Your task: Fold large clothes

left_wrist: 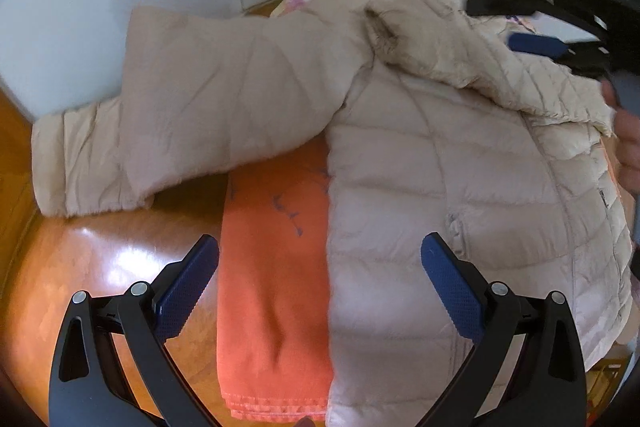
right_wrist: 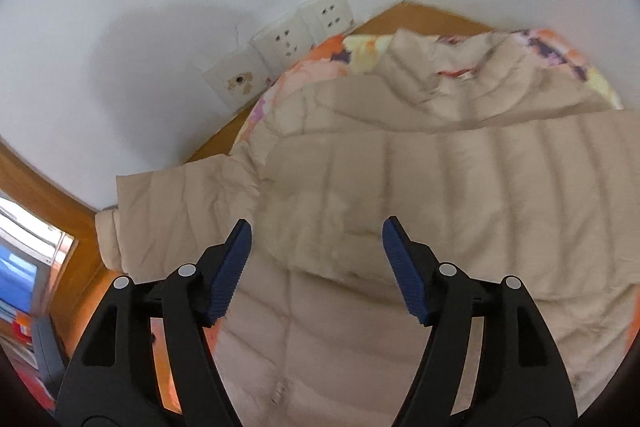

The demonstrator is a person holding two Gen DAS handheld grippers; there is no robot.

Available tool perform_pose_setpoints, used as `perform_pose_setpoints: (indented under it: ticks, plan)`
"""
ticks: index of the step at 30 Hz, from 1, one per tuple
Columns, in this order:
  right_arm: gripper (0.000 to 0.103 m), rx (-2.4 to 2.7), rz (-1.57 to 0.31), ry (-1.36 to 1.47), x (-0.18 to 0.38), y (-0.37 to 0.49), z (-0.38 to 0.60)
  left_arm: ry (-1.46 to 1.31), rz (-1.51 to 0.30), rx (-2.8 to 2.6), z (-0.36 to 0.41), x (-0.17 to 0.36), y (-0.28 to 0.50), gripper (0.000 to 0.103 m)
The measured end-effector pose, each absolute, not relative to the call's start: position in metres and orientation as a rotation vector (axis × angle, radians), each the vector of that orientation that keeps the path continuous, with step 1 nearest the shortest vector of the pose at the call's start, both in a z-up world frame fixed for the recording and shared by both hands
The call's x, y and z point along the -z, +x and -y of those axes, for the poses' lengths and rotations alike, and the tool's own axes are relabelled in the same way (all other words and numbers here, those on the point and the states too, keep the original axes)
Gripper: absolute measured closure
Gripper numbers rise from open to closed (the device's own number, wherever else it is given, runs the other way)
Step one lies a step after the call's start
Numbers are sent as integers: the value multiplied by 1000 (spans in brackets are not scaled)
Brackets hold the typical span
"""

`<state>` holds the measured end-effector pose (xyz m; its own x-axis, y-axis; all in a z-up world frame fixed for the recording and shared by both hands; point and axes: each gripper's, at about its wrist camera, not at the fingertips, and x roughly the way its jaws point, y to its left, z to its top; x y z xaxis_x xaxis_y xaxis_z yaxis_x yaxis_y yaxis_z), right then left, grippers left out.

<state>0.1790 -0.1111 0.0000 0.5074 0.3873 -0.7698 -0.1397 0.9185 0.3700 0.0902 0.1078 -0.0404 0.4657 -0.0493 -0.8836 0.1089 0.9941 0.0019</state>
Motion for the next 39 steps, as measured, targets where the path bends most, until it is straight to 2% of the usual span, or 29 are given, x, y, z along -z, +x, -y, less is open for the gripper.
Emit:
perform_pose_setpoints:
  ticks: [10, 16, 20, 22, 23, 24, 25, 27, 32, 37, 39]
  plan:
    - [35, -119, -936, 257, -14, 124, 219, 66, -1009, 169, -69, 18, 132, 5]
    - [35, -15, -941, 309, -5, 120, 283, 13, -985, 193, -47, 14, 175, 5]
    - [35, 31, -923, 318, 7, 131, 315, 61, -944, 154, -26, 17, 195, 14]
    - [42, 33, -919, 305, 15, 140, 320, 91, -932, 129, -15, 22, 207, 33]
    - [55, 30, -923, 298, 18, 143, 322, 99, -933, 127, -10, 25, 212, 36]
    - [63, 30, -932, 286, 23, 150, 324, 103, -937, 125, -6, 27, 217, 43]
    - [67, 31, -938, 271, 28, 156, 323, 113, -949, 112, -2, 32, 223, 48]
    - [72, 34, -952, 238, 38, 166, 320, 143, -964, 77, 3, 40, 232, 49]
    - [72, 10, -998, 228, 59, 183, 319, 144, -998, 19, 1, 61, 252, 48]
    - [72, 10, -1017, 211, 74, 194, 314, 95, -1014, -13, -7, 67, 258, 37]
    - [67, 5, -1019, 210, 73, 193, 314, 61, -1029, 4, -12, 63, 255, 33]
